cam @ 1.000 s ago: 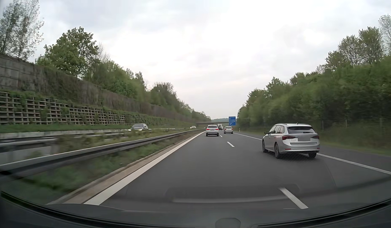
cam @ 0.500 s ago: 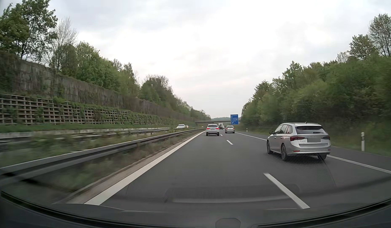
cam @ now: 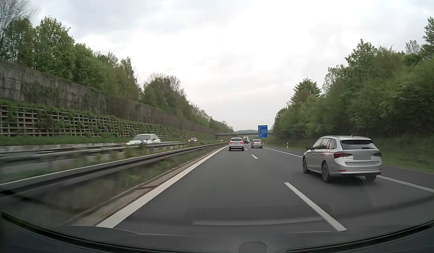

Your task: Follow the waypoints while adhering to traffic rules and regulations

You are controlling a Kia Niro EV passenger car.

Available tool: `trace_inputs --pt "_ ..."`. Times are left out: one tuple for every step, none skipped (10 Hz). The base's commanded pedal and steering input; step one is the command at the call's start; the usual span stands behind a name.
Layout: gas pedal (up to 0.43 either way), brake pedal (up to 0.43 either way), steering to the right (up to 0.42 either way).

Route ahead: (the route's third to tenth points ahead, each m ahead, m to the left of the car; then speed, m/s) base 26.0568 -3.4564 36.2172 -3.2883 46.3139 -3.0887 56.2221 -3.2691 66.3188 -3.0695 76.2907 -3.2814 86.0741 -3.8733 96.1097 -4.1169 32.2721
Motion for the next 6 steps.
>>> trace_inputs --pt "0.020 0.000 0.000" --pt "0.020 0.000 0.000" --pt "0.020 0.000 0.000" --pt "0.020 0.000 0.000" --pt "0.020 0.000 0.000" --pt "0.028 0.000 0.000"
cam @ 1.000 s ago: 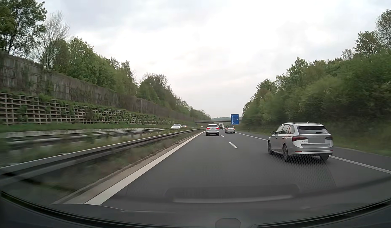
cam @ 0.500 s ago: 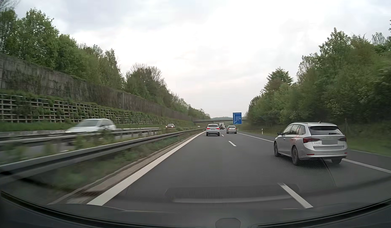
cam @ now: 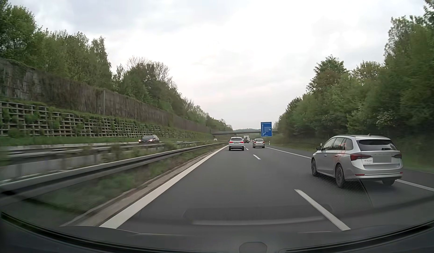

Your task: Follow the waypoints while adhering to traffic rules and regulations

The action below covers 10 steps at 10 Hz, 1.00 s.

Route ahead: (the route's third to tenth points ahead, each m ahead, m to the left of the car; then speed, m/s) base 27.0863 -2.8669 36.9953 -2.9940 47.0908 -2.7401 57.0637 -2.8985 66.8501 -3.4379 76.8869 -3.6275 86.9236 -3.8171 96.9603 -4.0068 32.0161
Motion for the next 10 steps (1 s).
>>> trace_inputs --pt "0.047 0.000 0.000" --pt "0.047 0.000 0.000" --pt "0.087 0.000 0.001" --pt "0.130 0.000 0.001" --pt "0.130 0.000 0.002" --pt "0.130 0.000 0.002" --pt "0.130 0.000 0.002" --pt "0.130 0.000 0.002" --pt "0.130 0.000 0.002" --pt "0.130 0.000 0.002"
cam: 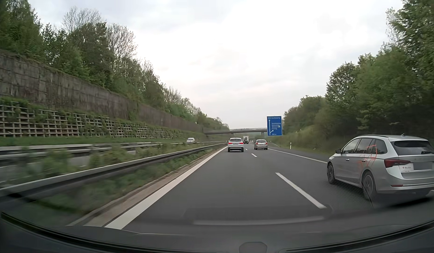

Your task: Follow the waypoints while adhering to traffic rules and regulations

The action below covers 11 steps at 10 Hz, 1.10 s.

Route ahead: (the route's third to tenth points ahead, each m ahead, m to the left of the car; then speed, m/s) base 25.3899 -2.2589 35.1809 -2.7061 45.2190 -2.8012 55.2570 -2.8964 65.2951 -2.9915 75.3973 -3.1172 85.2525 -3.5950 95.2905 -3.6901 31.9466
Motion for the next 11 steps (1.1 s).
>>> trace_inputs --pt "0.130 0.000 0.002" --pt "0.130 0.000 0.002" --pt "0.130 0.000 0.002" --pt "0.130 0.000 0.002" --pt "0.130 0.000 0.001" --pt "0.130 0.000 0.002" --pt "0.118 0.000 0.001" --pt "0.087 0.000 0.001" --pt "0.067 0.000 0.001" --pt "0.047 0.000 0.001" --pt "0.039 0.000 0.001"
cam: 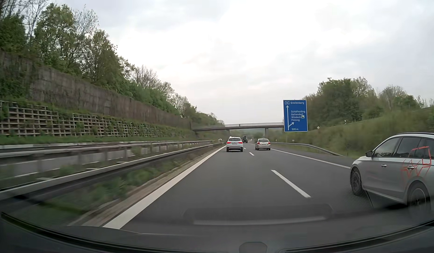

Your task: Follow the waypoints while adhering to traffic rules and regulations

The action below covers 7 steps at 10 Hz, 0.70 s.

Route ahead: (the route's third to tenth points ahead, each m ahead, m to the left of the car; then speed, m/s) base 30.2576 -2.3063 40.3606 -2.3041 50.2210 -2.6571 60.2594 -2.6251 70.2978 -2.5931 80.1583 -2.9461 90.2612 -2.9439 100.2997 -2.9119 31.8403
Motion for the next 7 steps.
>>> trace_inputs --pt "0.039 0.000 0.001" --pt "0.020 0.000 0.001" --pt "0.000 0.000 0.001" --pt "0.000 0.000 0.001" --pt "0.000 0.000 0.000" --pt "0.000 0.000 0.001" --pt "0.000 0.000 0.000"
